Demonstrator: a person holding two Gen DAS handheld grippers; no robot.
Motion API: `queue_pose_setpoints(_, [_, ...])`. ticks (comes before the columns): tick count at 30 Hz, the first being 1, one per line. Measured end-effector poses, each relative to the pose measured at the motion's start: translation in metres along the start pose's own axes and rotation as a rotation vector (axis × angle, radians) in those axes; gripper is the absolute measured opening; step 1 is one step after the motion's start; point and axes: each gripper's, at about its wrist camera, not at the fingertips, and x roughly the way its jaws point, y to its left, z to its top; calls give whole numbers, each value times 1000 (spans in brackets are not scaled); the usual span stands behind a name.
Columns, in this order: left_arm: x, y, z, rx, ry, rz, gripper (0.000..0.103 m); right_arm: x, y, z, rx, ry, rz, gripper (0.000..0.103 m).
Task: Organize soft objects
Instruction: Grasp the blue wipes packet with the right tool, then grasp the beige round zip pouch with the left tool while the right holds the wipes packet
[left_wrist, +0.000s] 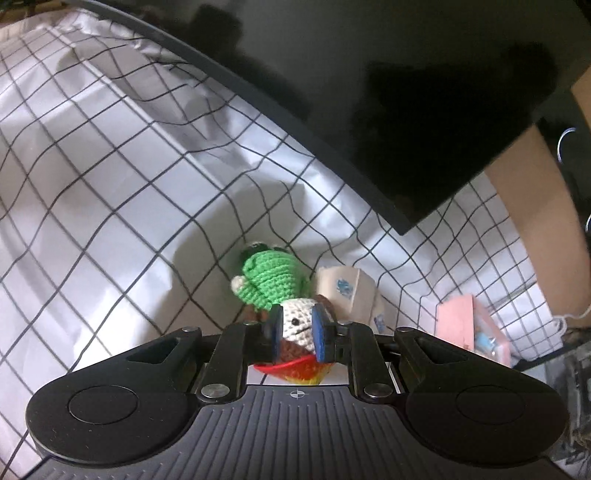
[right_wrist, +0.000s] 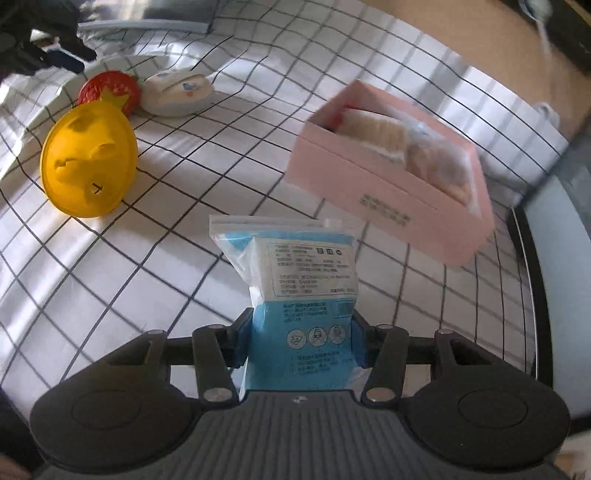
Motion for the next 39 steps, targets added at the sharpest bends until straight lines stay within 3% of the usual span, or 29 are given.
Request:
queue_pose_setpoints(3, [10, -30, 7, 136, 37, -56, 18, -8, -6, -8, 31, 1, -8, 51])
queue_pose_setpoints(6, [27, -60, 17, 267, 74, -62, 18, -15, -16, -14, 62, 12, -4, 54])
queue_pose_setpoints(9, [51, -74, 29, 327, 104, -73, 18, -20, -20, -21, 77, 4, -29, 57])
queue_pose_setpoints(12, [85, -67, 43, 274, 195, -122, 18, -23, -24, -26, 100, 6, -40, 57])
queue_pose_setpoints(14, [105, -54, 49, 243, 246, -96, 17, -26, -25, -31, 107, 5, -54, 57])
queue_pose_setpoints(17, [114, -38, 61, 245, 233, -44, 19, -30, -30, -39, 125, 11, -71, 57])
queue_pose_setpoints(19, [120, -28, 68, 222, 255, -49, 19, -31, -35, -44, 148, 21, -72, 58])
queue_pose_setpoints(23, [142, -6, 71, 71, 368, -225, 19, -30, -42, -49, 187, 32, -72, 59])
queue_pose_setpoints(27, [152, -4, 72, 9, 367, -301, 18, -27, -41, -49, 201, 26, -71, 60])
queue_pose_setpoints(30, [158, -15, 68, 42, 389, -308, 18, -24, -39, -49, 205, 26, -79, 60])
queue_pose_setpoints(34, [162, -33, 69, 182, 443, -283, 18, -22, -37, -47, 197, 23, -83, 60])
queue_pose_setpoints(38, [168, -37, 73, 215, 480, -222, 54, -21, -37, -47, 192, 20, -89, 61])
queue_pose_setpoints(39, [170, -36, 73, 212, 482, -206, 53, -21, -36, -47, 193, 19, -90, 61])
